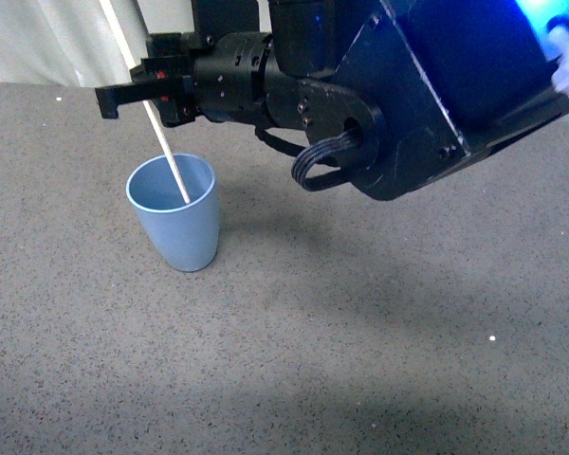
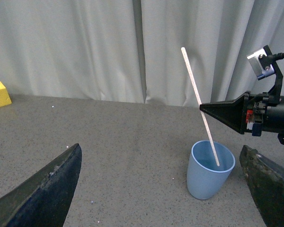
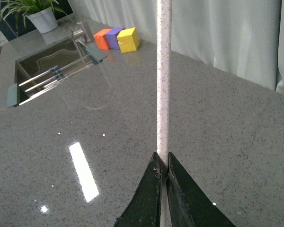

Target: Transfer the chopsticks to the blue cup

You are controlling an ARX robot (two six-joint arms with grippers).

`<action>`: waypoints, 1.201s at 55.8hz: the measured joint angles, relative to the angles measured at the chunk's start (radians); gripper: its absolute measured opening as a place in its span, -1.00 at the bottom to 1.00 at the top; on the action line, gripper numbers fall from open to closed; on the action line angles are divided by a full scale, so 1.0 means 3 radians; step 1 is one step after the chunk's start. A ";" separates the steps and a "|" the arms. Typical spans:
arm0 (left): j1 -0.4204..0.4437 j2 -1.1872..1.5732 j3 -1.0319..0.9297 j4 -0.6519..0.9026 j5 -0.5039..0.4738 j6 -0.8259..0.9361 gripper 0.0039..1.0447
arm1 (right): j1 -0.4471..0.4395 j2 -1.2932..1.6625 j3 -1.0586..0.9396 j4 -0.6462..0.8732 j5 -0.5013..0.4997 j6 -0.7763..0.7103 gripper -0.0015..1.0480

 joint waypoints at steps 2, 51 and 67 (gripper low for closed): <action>0.0000 0.0000 0.0000 0.0000 0.0000 0.0000 0.88 | -0.0001 0.0025 -0.0010 0.0056 0.0001 0.0015 -0.98; 0.0000 0.0000 0.0000 0.0000 0.0000 0.0000 0.88 | -0.0336 -0.0724 -0.1298 0.0641 0.0753 0.0135 0.71; 0.0000 0.0000 0.0000 0.0000 0.0000 0.0000 0.88 | -0.0977 -0.1631 -0.2355 0.0331 0.1179 0.0179 0.82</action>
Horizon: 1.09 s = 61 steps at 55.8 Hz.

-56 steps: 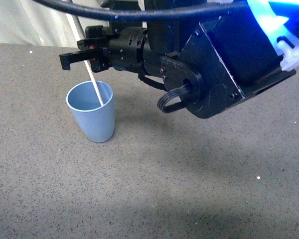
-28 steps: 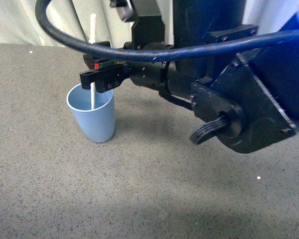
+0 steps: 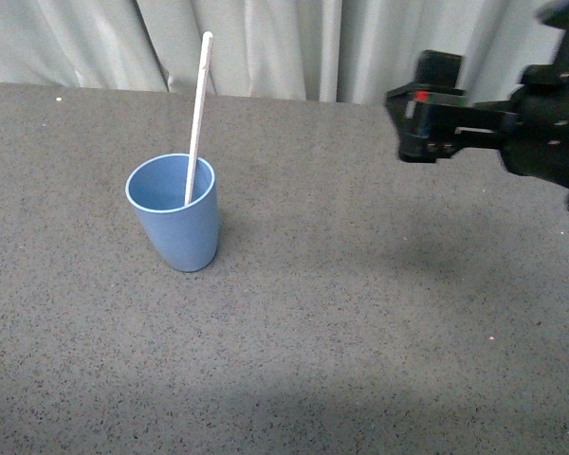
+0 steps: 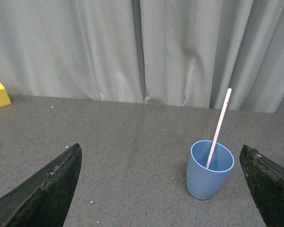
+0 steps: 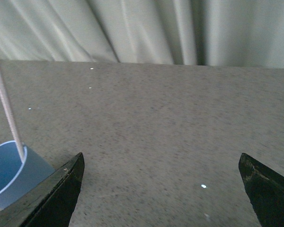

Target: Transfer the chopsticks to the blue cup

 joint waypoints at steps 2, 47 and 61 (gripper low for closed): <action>0.0000 0.0000 0.0000 0.0000 0.0000 0.0000 0.88 | -0.0089 -0.0195 -0.0144 -0.0043 0.0094 -0.0038 0.82; 0.0000 0.0000 0.0000 0.0000 -0.0001 0.0000 0.88 | -0.0924 -0.3164 -0.1872 -0.0350 0.0443 -0.0727 -0.98; 0.0000 0.0000 0.0000 0.0000 0.0000 0.0000 0.88 | -0.0945 -0.3796 -0.1942 -0.0891 0.0426 -0.0727 -0.98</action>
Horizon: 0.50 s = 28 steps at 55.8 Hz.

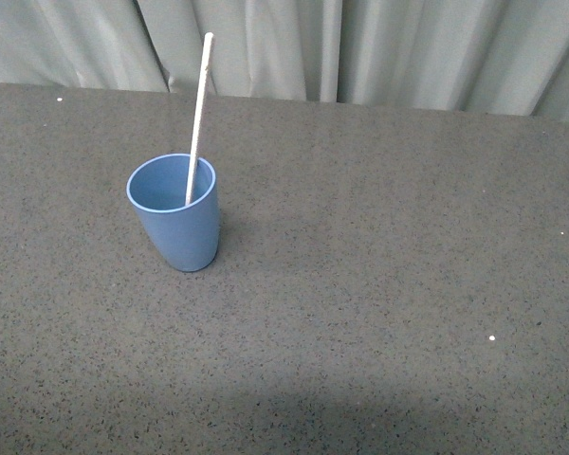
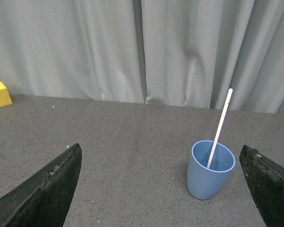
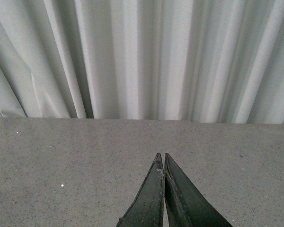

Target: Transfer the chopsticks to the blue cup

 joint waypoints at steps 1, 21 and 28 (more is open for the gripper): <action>0.0000 0.0000 0.0000 0.0000 -0.0001 0.0000 0.88 | 0.0000 -0.0069 -0.0001 -0.0060 0.0000 0.0000 -0.98; 0.0000 0.0000 0.0000 0.0000 0.0000 0.0000 0.88 | 0.0000 -0.0818 -0.0017 -0.0754 -0.0003 0.0000 -0.98; 0.0000 0.0000 0.0000 0.0000 0.0000 0.0000 0.88 | 0.0000 -0.1006 -0.0017 -0.0935 -0.0003 0.0000 -0.98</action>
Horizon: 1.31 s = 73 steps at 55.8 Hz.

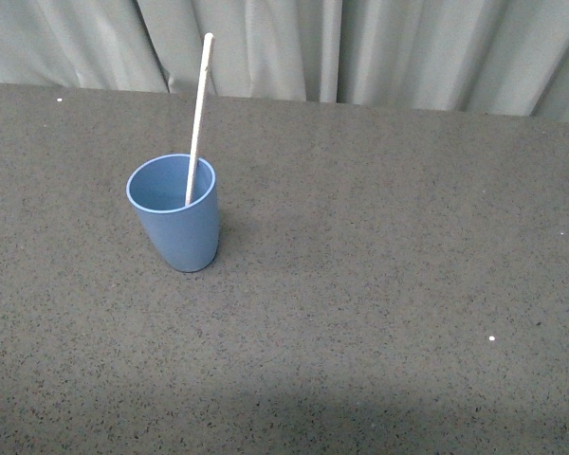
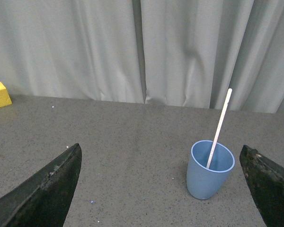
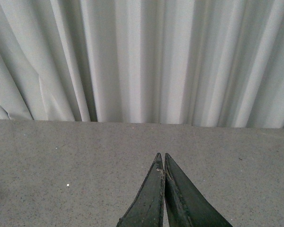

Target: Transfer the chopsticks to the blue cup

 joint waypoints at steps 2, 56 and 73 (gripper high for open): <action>0.0000 0.0000 0.0000 0.0000 0.0000 0.0000 0.88 | 0.0000 -0.0056 0.0000 -0.0056 0.0000 0.0000 -0.98; 0.0000 -0.0001 0.0000 0.0000 0.0000 0.0000 0.88 | 0.0000 -0.1204 0.0003 -0.1222 -0.0008 -0.0006 -0.88; 0.0000 -0.0001 0.0000 0.0000 0.0000 0.0000 0.88 | 0.0000 -0.1207 0.0003 -0.1222 -0.0008 -0.0006 0.10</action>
